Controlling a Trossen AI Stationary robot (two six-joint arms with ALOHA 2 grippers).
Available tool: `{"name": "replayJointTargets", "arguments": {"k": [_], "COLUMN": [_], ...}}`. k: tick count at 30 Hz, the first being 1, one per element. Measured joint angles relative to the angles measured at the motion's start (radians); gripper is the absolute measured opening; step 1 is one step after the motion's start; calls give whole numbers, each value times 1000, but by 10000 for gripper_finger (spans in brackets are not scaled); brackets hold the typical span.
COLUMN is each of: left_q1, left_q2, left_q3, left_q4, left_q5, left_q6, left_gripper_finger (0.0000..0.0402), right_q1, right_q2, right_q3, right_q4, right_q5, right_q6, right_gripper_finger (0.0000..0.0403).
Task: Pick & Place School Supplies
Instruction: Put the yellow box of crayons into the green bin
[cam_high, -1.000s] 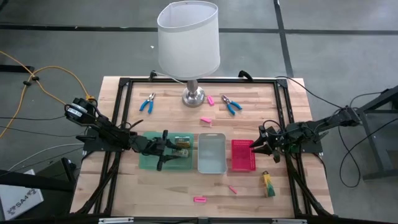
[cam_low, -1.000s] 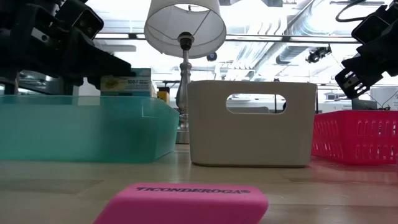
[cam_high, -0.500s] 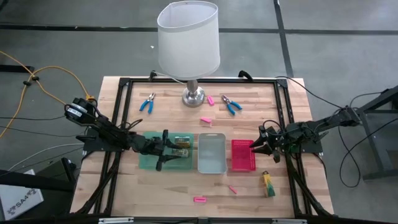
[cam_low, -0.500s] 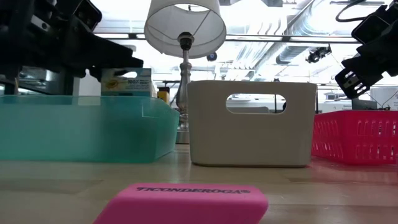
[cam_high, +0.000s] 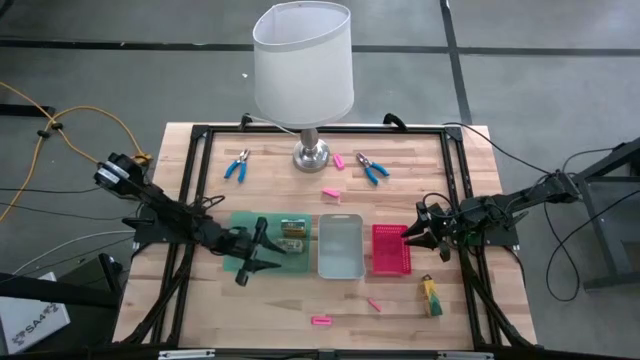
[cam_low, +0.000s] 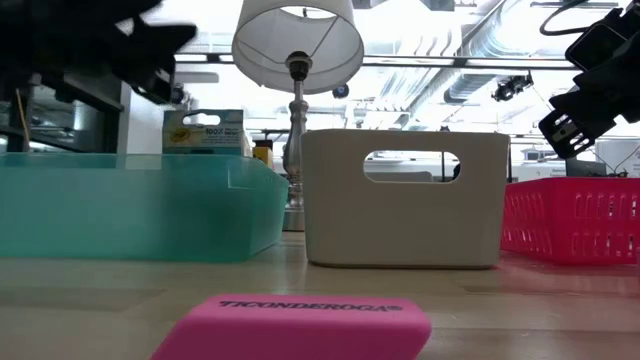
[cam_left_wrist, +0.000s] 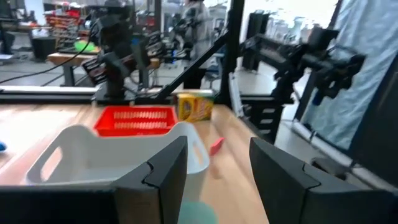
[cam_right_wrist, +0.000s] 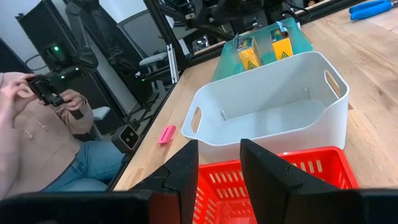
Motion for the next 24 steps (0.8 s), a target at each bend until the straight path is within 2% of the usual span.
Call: {"name": "replayJointTargets", "arguments": {"k": [10,14,20,24], "left_q1": [-88,-128,-188,-200], "left_q2": [-134,-214,-332,-360], "left_q3": [1,29,125,180], "left_q4": [-90,-254,-615,-792], "left_q5": [-120,-156,-268,-311], "left_q6": [24,-26,-60,-86], "left_gripper_finger": [169,169,169,169], "right_q1": [0,0,0,0], "right_q2": [0,0,0,0], "right_q3": [0,0,0,0], "right_q4": [0,0,0,0], "right_q5": [0,0,0,0], "right_q6": [0,0,0,0], "right_gripper_finger": [111,111,111,111]}}
